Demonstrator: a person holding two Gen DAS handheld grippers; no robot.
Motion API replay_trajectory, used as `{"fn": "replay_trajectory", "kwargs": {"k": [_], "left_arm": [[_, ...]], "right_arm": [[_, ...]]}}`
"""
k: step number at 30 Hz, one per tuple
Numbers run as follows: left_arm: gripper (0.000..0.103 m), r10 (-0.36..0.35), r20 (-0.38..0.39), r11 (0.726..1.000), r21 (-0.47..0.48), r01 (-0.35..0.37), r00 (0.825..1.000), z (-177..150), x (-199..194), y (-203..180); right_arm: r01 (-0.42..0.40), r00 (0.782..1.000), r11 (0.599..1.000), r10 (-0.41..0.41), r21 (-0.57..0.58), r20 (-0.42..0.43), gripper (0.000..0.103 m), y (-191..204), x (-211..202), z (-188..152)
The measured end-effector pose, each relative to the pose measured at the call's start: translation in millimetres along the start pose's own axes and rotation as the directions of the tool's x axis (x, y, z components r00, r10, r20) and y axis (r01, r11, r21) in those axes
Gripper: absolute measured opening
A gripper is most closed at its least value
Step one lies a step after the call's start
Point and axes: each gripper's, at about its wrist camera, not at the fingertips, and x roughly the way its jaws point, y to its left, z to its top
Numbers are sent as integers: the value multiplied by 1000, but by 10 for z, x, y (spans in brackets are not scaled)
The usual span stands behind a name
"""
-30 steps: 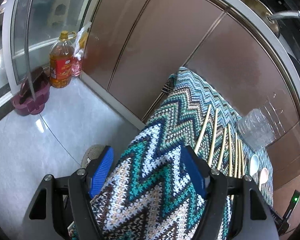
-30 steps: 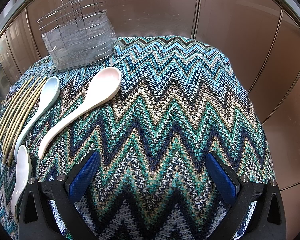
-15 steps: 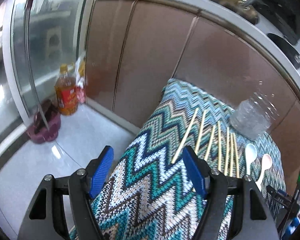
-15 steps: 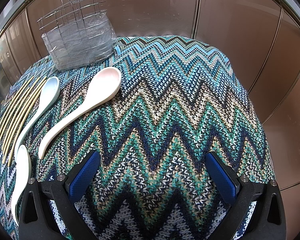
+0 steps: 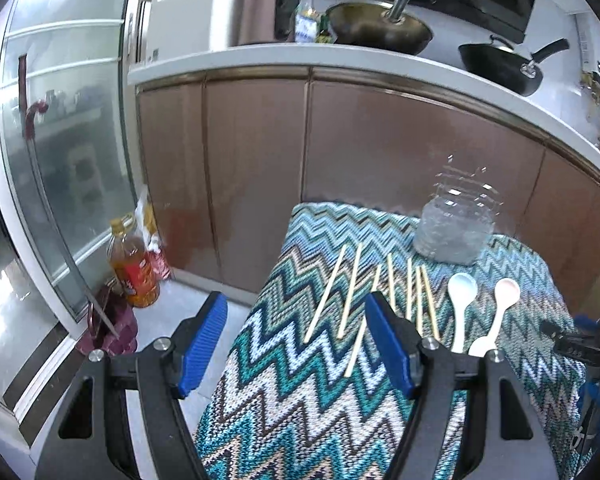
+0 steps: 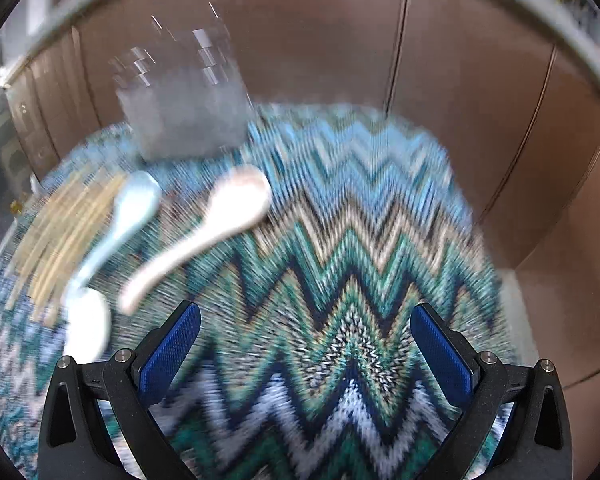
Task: Organize utensils
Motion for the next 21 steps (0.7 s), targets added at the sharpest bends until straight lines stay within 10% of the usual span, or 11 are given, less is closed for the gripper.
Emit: {"fn": "replay_trajectory", "kwargs": {"k": [10,21], "left_arm": [[70,-60,169,996,77,48,984,333,-641,-287],[77,-19,327,995,98,-14,945,601,-1331,-401]], "right_arm": [[19,907,999,-3,-34,422,103,377,-1678,252],[-14,795,1000,23,-19,606,103,473,-2681,199]]}}
